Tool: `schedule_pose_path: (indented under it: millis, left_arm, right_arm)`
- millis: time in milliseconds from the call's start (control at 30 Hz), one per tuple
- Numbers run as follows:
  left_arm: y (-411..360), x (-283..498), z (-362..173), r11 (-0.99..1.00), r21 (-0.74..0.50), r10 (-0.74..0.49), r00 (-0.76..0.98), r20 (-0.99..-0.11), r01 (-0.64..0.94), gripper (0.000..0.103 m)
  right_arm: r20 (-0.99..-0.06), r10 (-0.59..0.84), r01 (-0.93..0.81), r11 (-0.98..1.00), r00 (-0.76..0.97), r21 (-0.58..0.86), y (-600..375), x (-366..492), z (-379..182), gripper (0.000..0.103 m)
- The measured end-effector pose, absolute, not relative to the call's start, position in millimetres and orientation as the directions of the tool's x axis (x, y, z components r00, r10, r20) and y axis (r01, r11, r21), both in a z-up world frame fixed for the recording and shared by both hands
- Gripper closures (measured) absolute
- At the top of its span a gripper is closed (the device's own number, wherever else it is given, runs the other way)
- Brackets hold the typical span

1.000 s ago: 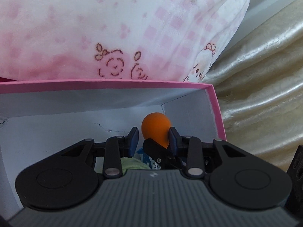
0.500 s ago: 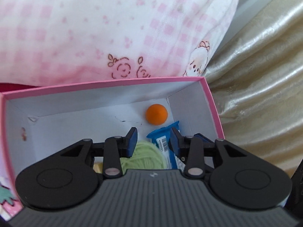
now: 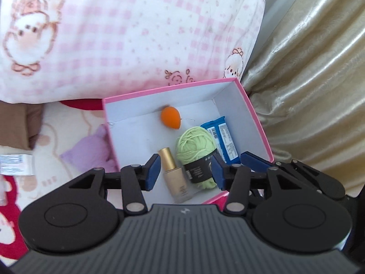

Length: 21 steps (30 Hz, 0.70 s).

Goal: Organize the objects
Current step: 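Withdraw the left tool from the box toward the white-and-orange boxed item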

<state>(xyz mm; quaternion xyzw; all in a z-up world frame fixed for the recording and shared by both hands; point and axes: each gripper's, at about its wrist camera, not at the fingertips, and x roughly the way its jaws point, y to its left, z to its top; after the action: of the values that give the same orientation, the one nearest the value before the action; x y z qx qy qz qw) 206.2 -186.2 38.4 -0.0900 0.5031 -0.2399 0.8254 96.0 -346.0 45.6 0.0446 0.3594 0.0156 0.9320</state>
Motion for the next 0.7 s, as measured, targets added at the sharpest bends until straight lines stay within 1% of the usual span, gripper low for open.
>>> schedule_pose_path:
  millis: [200,533,700]
  left_arm:
    - [-148,164,60,0.888,-0.361,-0.455,0.418,-0.786,0.286,0.053]
    - [-83,106,81,0.926,-0.306,-0.377,0.48,-0.792,0.223,0.049]
    - [-54,87,89,0.932,-0.301,-0.362,0.489,-0.794,0.201,0.049]
  right_arm:
    - [-0.675,0.15,-0.101,0.989,0.723,0.112,-310,72,60,0.054]
    - [-0.712,0.254,-0.288,0.955,0.655,0.076,-249,43,69,0.052]
    - [-0.727,0.3,-0.378,0.924,0.617,0.06,-218,35,77,0.051]
